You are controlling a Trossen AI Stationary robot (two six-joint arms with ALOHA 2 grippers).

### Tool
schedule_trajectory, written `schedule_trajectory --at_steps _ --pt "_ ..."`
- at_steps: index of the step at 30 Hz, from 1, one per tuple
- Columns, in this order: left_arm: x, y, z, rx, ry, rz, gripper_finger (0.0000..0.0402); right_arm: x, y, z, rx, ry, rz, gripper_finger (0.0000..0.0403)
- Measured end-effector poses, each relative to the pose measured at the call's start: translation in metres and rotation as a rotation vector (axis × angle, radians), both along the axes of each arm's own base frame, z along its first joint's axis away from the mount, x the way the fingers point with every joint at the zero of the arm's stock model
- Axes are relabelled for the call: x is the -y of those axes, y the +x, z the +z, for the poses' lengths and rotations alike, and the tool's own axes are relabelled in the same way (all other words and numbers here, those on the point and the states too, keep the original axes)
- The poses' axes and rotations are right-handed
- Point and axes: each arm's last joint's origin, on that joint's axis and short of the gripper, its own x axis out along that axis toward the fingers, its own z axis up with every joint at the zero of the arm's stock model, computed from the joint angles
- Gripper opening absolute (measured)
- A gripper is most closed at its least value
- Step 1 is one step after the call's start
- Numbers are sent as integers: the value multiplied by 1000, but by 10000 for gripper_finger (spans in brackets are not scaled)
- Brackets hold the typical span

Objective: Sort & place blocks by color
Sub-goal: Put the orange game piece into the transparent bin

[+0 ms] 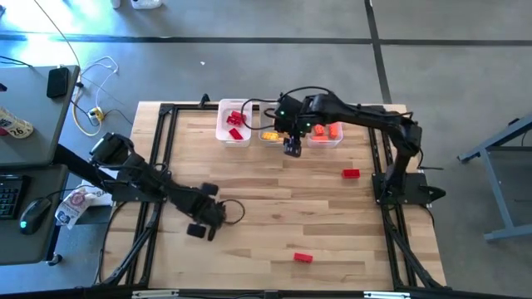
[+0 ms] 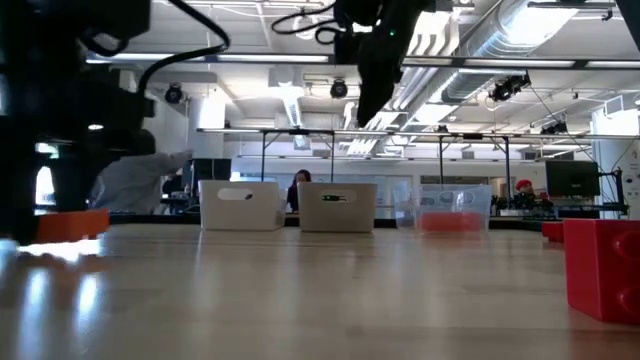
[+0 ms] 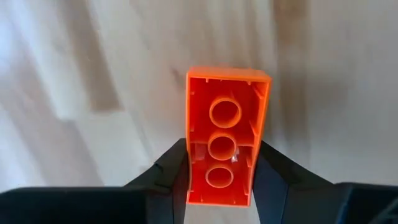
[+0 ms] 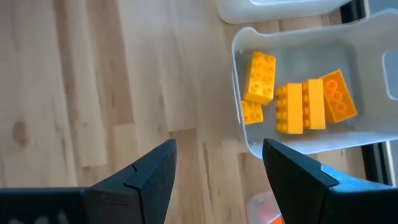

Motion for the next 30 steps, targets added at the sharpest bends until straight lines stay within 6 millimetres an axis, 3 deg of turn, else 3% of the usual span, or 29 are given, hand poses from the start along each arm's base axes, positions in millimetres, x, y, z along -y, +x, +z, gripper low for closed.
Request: schedule_trajectory --at_steps 16,23,30 --pt "-55 52 34 219 44 -31 108 -54 -41 57 72 -54 224 226" --pt "-93 79 60 401 42 -57 109 -77 -48 64 89 -26 376 226" --pt "-130 95 77 649 -153 -64 109 -96 -43 62 107 10 518 226"
